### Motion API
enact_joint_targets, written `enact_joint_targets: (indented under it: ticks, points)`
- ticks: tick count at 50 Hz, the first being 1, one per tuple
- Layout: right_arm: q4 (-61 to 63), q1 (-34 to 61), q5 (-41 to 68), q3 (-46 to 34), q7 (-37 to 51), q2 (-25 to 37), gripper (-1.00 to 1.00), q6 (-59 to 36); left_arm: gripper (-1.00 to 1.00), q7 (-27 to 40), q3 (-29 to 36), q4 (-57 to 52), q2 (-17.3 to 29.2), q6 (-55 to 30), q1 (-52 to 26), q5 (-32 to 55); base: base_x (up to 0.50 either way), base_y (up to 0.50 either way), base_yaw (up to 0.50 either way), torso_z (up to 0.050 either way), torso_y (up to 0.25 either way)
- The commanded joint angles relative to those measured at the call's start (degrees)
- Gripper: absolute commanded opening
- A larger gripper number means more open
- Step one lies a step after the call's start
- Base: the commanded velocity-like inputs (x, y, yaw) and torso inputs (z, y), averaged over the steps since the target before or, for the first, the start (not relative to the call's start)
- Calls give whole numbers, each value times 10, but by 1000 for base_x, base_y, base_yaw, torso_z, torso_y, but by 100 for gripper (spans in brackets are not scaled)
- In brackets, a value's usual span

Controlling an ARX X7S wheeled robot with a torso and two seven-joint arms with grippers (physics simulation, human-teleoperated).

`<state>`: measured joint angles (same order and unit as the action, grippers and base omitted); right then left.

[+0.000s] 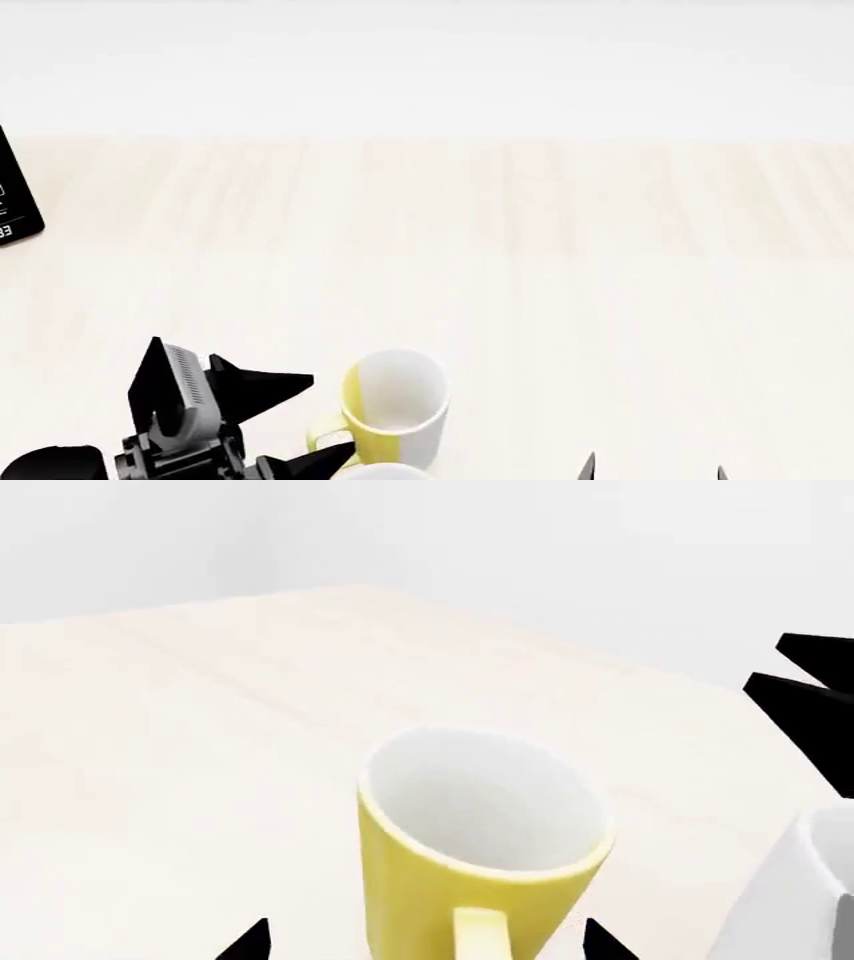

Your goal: Put the yellow and white mug to the front of the white mug.

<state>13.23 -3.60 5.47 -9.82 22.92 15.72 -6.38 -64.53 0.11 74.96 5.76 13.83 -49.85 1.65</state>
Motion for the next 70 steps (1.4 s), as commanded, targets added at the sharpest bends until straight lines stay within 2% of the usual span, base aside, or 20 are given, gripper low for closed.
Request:
enact_joint_targets:
  ticks: [1,20,27,29,30,32,39,41,44,49,55,58,61,63,64,70]
  points:
    - [-1,1,2,-2,2,2,100,1,100,-52,-32,0,1,-7,-4,14,0,0,0,0,0]
    - [-3,3,4,-7,5,4,100,1,100,-133,-77,0,7,-20,-7,23,0,0,0,0,0]
    - [-1,2,5,-7,7,6,100,2,100,-171,-114,-3,11,-16,-14,57,0,0,0,0,0]
    - [1,1,5,-7,8,7,100,2,100,-173,-124,-53,9,-37,3,71,0,0,0,0,0]
    - [3,0,4,-8,8,7,100,3,100,-174,-133,-120,8,-86,22,88,0,0,0,0,0]
    - [5,-1,4,-8,9,7,100,2,100,-162,-139,-214,5,-130,56,100,0,0,0,0,0]
    - [13,-4,5,-7,12,10,100,1,100,-137,-150,-409,-1,-199,140,129,0,0,0,0,0]
    - [13,-4,5,-8,12,10,100,1,100,-109,-154,-418,-4,-185,152,118,0,0,0,0,0]
    - [15,-5,5,-8,13,11,100,2,100,-103,-171,-453,-10,-171,181,136,0,0,0,0,0]
    - [17,-5,6,-9,14,11,100,1,100,-94,-189,-529,-12,-194,225,169,0,0,0,0,0]
    - [18,-4,5,-12,16,12,100,-1,100,-72,-198,-556,-24,-155,256,171,0,0,0,0,0]
    - [20,-5,6,-10,18,11,100,1,100,-29,-210,-564,-42,-120,269,162,0,0,0,0,0]
    - [19,-5,6,-10,20,11,100,2,100,5,-208,-591,-54,-94,293,189,0,0,0,0,0]
    - [20,-5,6,-10,21,12,100,2,100,35,-196,-604,-53,-70,305,207,0,0,0,0,0]
    - [20,-5,7,-10,20,12,100,3,100,58,-196,-636,-54,-96,316,240,0,0,0,0,0]
    - [19,-5,7,-12,21,12,100,4,100,148,-167,-646,-53,-7,339,274,0,0,0,0,0]
